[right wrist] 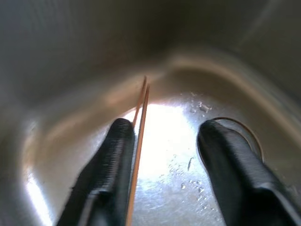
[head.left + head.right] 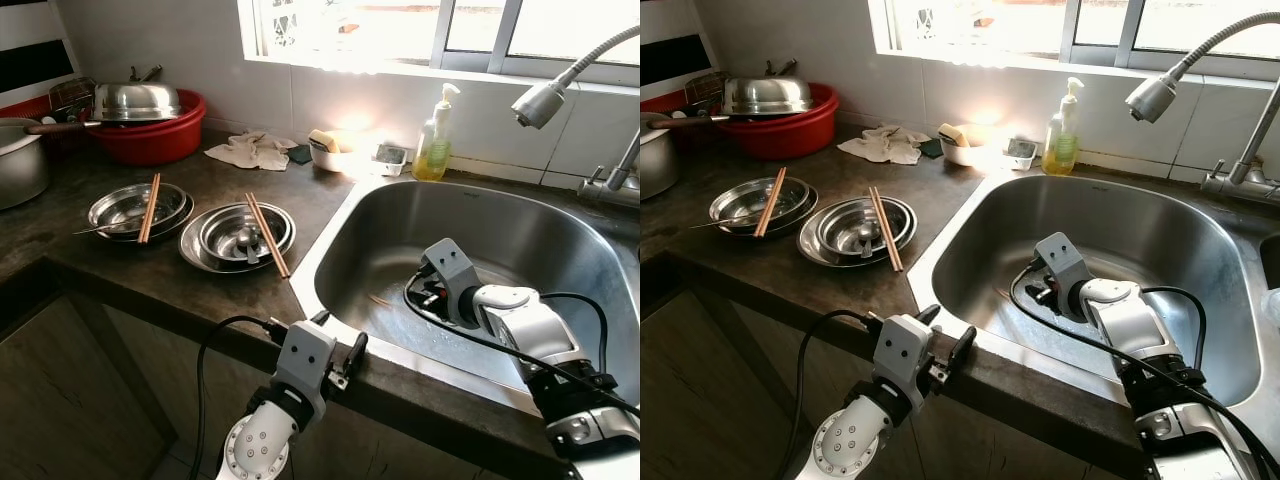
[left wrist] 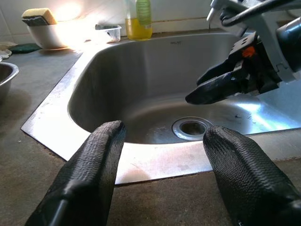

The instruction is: Kitchen organization

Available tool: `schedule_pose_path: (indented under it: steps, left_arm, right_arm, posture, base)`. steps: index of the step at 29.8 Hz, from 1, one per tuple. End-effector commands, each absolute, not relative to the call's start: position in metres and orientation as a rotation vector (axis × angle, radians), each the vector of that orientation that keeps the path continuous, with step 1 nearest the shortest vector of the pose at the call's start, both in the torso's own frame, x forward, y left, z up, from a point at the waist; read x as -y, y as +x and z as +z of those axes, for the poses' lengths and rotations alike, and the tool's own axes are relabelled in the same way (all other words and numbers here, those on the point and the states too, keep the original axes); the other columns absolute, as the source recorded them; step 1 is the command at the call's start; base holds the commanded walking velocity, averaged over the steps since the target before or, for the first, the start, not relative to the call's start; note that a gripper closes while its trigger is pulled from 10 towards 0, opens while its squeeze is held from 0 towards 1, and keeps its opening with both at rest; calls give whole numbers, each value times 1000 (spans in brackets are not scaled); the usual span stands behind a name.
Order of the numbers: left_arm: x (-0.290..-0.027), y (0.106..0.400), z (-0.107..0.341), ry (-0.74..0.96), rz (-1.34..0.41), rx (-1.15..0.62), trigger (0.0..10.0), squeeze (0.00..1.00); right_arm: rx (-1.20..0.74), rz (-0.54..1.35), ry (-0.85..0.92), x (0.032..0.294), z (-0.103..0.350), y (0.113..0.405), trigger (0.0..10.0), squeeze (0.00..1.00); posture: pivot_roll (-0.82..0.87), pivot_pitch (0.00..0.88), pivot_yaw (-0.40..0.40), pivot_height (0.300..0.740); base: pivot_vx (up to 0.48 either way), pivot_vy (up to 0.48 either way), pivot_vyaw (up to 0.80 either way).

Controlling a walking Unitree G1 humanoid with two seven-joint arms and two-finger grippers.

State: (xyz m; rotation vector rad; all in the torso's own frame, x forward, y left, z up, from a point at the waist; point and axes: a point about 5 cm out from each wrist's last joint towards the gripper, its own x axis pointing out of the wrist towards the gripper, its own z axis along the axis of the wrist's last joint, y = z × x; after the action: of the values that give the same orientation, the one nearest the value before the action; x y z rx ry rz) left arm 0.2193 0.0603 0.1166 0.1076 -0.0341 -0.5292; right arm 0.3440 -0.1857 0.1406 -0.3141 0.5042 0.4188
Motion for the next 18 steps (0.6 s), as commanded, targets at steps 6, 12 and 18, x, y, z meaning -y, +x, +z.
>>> schedule_pose_path:
  steps: [6,12,18]
  left_arm:
    - [-69,223,107,133,-493,-18,10000,0]
    - [-72,225,108,142,-479,-12,10000,0]
    - [-76,225,107,143,-450,-23,10000,0]
  right_arm:
    - [-352,360,-277,182,160,341,10000,788]
    - [-176,240,-229,180,181,332,10000,0]
    - [-63,181,-142,172,189,313,10000,0]
  posture:
    - [111,0,-33,740]
    - [110,0,-32,740]
    - [102,0,-22,740]
  base:
    - [0,0,0]
    - [0,0,0]
    - [0,0,0]
